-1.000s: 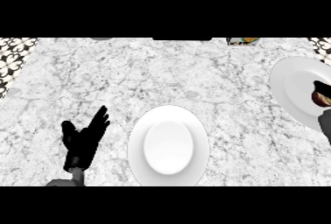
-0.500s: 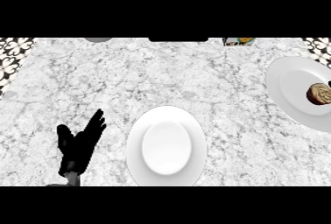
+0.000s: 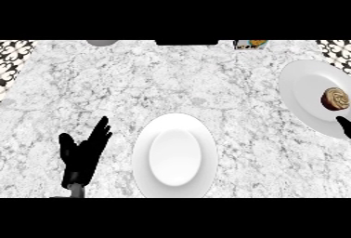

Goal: Pick the cupcake from the plate and place it in the plate

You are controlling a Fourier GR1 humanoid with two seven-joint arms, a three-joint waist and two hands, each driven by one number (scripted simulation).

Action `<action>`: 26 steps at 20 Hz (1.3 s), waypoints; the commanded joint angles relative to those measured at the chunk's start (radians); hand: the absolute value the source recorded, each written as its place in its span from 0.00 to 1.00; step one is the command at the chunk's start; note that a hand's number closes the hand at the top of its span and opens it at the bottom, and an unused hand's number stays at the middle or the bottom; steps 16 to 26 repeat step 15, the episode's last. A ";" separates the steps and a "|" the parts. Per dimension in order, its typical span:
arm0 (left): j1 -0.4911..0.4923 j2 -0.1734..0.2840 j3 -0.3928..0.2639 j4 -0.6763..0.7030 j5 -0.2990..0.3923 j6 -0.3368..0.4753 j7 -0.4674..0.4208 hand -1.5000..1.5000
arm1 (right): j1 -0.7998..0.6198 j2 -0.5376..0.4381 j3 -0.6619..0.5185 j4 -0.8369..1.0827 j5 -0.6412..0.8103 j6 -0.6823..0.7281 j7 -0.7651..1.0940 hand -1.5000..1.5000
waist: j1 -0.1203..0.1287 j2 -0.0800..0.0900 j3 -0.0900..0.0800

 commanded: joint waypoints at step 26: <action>-0.031 -0.022 0.029 -0.001 -0.027 -0.024 0.056 0.50 | 0.262 0.194 0.166 -0.233 0.142 -0.063 0.060 0.00 | 0.006 0.000 -0.002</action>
